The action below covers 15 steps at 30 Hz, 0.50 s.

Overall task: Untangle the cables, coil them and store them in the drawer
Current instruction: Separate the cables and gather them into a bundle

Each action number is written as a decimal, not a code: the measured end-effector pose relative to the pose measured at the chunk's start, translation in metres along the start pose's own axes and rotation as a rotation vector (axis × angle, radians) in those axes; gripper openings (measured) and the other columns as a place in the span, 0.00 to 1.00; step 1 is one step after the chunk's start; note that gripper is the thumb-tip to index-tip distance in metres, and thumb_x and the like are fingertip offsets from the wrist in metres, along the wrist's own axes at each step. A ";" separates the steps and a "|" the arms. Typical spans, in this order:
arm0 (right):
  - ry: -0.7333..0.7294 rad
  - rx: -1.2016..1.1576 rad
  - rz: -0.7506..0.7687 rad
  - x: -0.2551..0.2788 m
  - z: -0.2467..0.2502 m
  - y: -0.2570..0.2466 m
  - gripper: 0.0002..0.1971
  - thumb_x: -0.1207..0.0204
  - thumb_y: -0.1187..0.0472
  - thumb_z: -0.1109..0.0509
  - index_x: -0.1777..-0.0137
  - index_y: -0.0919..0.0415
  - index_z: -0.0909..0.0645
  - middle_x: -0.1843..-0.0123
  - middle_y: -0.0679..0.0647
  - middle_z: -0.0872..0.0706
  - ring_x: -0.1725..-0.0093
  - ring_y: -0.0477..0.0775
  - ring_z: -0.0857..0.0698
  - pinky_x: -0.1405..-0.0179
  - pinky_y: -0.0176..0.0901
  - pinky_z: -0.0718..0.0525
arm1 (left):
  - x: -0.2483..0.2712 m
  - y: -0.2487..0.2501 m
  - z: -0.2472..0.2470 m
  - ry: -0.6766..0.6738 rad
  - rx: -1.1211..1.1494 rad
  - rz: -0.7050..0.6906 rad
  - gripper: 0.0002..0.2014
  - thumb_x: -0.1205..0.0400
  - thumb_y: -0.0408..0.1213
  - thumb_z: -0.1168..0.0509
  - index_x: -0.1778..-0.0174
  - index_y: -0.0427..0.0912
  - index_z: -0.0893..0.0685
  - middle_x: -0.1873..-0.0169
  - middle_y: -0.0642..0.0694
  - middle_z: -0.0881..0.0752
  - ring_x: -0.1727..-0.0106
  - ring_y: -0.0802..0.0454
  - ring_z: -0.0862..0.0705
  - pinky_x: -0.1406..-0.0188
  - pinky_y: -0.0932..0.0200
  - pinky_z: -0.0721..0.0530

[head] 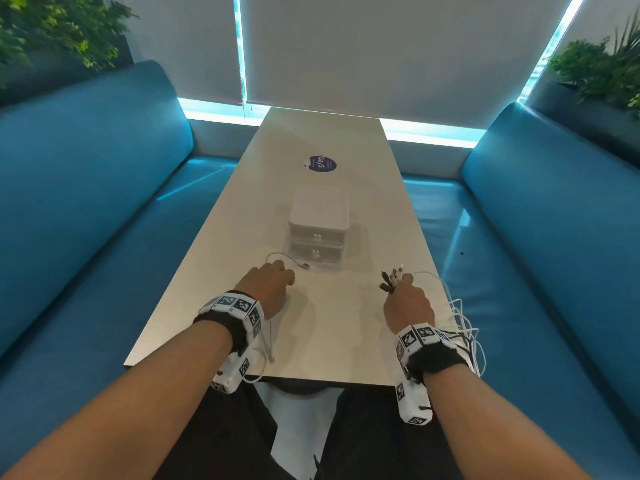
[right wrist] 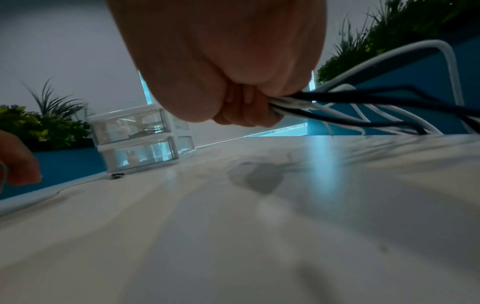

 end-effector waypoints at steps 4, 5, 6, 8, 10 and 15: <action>-0.058 -0.023 0.032 0.000 -0.010 0.002 0.11 0.14 0.59 0.43 0.38 0.63 0.24 0.45 0.64 0.14 0.47 0.66 0.13 0.48 0.56 0.15 | 0.006 -0.005 0.000 -0.124 0.106 0.081 0.13 0.15 0.38 0.43 0.40 0.53 0.16 0.39 0.46 0.24 0.43 0.44 0.17 0.41 0.49 0.19; -0.080 -0.043 0.036 -0.001 -0.012 0.003 0.11 0.14 0.59 0.42 0.39 0.63 0.23 0.45 0.63 0.14 0.47 0.65 0.13 0.47 0.57 0.14 | 0.007 -0.004 -0.001 -0.157 0.126 0.079 0.13 0.15 0.38 0.43 0.42 0.54 0.15 0.40 0.47 0.24 0.43 0.44 0.17 0.39 0.49 0.19; -0.102 -0.072 0.037 -0.001 -0.014 0.004 0.11 0.15 0.59 0.41 0.39 0.63 0.23 0.45 0.63 0.14 0.47 0.65 0.14 0.46 0.56 0.14 | 0.007 -0.004 -0.002 -0.189 0.155 0.068 0.14 0.15 0.36 0.44 0.44 0.54 0.14 0.40 0.47 0.23 0.42 0.44 0.18 0.38 0.49 0.20; -0.123 -0.154 0.048 0.000 -0.015 0.003 0.11 0.16 0.60 0.39 0.37 0.62 0.23 0.44 0.63 0.14 0.46 0.66 0.14 0.46 0.54 0.16 | 0.009 -0.003 -0.001 -0.242 0.213 0.041 0.17 0.16 0.32 0.44 0.47 0.54 0.12 0.39 0.47 0.23 0.38 0.44 0.19 0.34 0.50 0.21; -0.105 -0.240 0.061 0.002 -0.013 0.003 0.14 0.17 0.62 0.40 0.33 0.61 0.25 0.45 0.64 0.13 0.45 0.68 0.15 0.46 0.54 0.17 | 0.010 -0.002 0.003 -0.257 0.256 0.031 0.18 0.18 0.30 0.42 0.49 0.55 0.11 0.37 0.49 0.22 0.34 0.47 0.20 0.31 0.51 0.24; -0.131 -0.212 0.034 0.004 -0.015 0.001 0.21 0.17 0.62 0.40 0.25 0.59 0.32 0.42 0.66 0.14 0.42 0.70 0.15 0.43 0.57 0.17 | 0.010 0.000 0.010 -0.291 0.227 0.021 0.13 0.25 0.31 0.35 0.58 0.55 0.10 0.39 0.54 0.19 0.40 0.51 0.17 0.39 0.56 0.17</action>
Point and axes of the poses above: each hand's wrist, its own x-axis away from the middle knuckle, its own z-axis out of the back of the hand, y = z × x, the point moved 4 cm from there along -x, towards the middle knuckle
